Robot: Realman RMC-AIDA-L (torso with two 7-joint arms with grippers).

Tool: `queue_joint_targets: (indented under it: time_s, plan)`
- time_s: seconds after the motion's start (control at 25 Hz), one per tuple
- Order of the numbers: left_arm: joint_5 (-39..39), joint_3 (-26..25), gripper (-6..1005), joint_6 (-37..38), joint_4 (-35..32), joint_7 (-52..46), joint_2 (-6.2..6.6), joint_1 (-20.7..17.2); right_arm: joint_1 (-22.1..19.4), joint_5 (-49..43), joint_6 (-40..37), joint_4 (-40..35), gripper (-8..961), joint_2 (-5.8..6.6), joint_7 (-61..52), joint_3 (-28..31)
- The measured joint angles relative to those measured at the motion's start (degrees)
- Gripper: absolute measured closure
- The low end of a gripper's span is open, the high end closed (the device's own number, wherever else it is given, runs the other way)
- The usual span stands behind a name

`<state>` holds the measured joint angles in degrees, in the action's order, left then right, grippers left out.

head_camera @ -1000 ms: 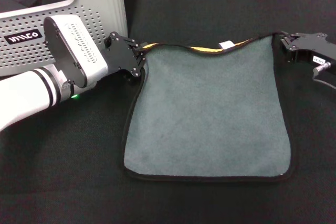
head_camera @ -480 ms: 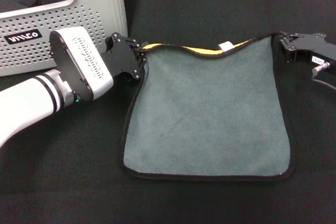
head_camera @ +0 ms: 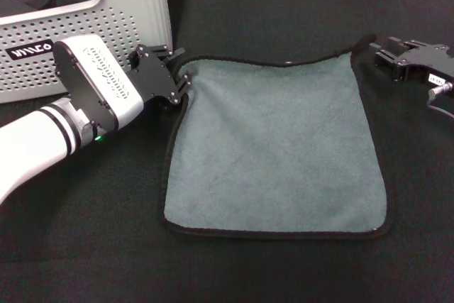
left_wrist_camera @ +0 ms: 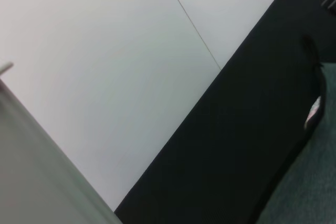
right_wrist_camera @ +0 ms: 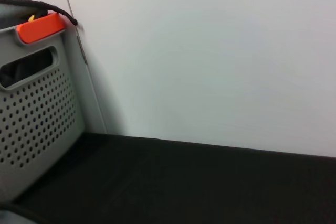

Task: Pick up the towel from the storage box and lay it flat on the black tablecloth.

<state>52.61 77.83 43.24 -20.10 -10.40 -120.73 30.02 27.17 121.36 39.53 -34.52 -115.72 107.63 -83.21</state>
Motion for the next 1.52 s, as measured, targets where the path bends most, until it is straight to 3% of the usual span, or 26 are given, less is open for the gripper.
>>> queue_joint_targets:
  time_s: [0.08,0.16,0.28,0.4,0.72,0.92,1.24,1.4,1.52]
  plan:
    - [0.0,0.1,795,0.1,0.2,-0.4,-0.01,-0.3,-0.3,0.0,0.5,-0.3,716,0.04,0.0,0.1]
    - [0.0,1.1,706,0.2,0.2,-1.7,0.0,-0.7,-0.6,0.0,1.8,-0.3,513,0.09,0.3,0.2]
    - [-0.1,3.2,571,0.2,-0.5,-3.9,0.19,-1.5,-0.8,0.0,3.3,-0.3,395,0.14,0.8,0.4]
    - [-0.1,3.5,507,1.1,-2.1,-4.7,0.21,-3.3,-1.4,0.1,6.8,-0.4,277,0.15,2.6,1.1]
    - [-0.1,3.0,337,13.3,-10.0,-11.0,0.73,-11.5,-3.5,4.1,17.2,0.3,170,0.38,9.8,2.1]
    - [-0.1,3.0,113,21.1,-12.0,-17.9,1.45,-15.2,-4.7,3.7,25.6,0.2,134,0.96,11.1,2.7]
    - [4.3,3.1,109,37.5,-11.8,-34.9,3.89,-16.5,-5.1,-3.8,49.7,-1.8,142,4.54,10.4,2.7]
    - [5.9,3.2,110,46.4,-12.0,-40.0,4.59,-16.0,-5.3,-7.1,59.5,-3.4,143,5.14,12.2,2.7]
    - [6.9,3.2,110,51.1,-12.0,-40.7,4.48,-16.0,-6.2,-8.2,62.3,-5.2,143,5.43,12.6,2.5]
